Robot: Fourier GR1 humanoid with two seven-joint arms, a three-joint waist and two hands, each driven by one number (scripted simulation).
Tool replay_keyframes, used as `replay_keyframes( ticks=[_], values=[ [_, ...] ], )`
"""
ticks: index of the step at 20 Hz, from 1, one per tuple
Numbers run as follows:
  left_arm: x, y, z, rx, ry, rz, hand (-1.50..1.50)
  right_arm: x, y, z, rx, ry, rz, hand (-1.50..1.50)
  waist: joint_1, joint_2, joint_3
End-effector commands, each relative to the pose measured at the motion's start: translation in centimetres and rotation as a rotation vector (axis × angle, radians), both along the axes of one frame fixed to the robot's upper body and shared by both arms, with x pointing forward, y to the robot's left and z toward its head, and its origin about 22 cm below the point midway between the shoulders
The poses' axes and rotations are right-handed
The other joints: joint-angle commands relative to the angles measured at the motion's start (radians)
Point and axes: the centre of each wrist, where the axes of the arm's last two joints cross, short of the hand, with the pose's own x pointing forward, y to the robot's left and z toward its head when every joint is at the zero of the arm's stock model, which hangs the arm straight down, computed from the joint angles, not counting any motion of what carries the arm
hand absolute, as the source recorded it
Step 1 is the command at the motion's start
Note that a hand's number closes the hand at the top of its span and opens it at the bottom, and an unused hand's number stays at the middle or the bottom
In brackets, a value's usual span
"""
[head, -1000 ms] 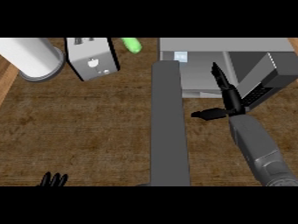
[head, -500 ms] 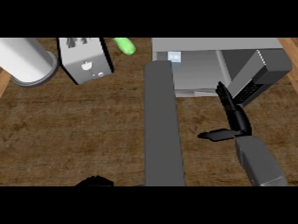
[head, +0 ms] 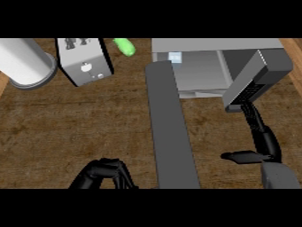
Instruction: Pick up the milk, place it into the microwave and close the microwave
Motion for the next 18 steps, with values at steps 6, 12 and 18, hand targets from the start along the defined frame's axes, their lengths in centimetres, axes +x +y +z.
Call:
replay_keyframes(
  ticks=[6,12,18],
  values=[
    [6.1,-3.9,-2.1,0.213,0.137,-0.245,1.50,-5.5,-5.3,2.7,-0.034,-0.039,-0.041,-1.50,-0.010,0.012,0.000],
    [9.1,-8.3,-6.0,0.288,0.120,-0.310,1.50,-8.9,-7.1,3.8,-0.038,-0.074,-0.056,-1.50,0.004,0.016,0.001],
    [7.9,-10.9,-9.0,0.288,0.110,-0.421,1.50,-8.5,-6.6,7.2,0.019,-0.139,0.005,-1.50,-0.029,0.020,-0.001]
  ],
)
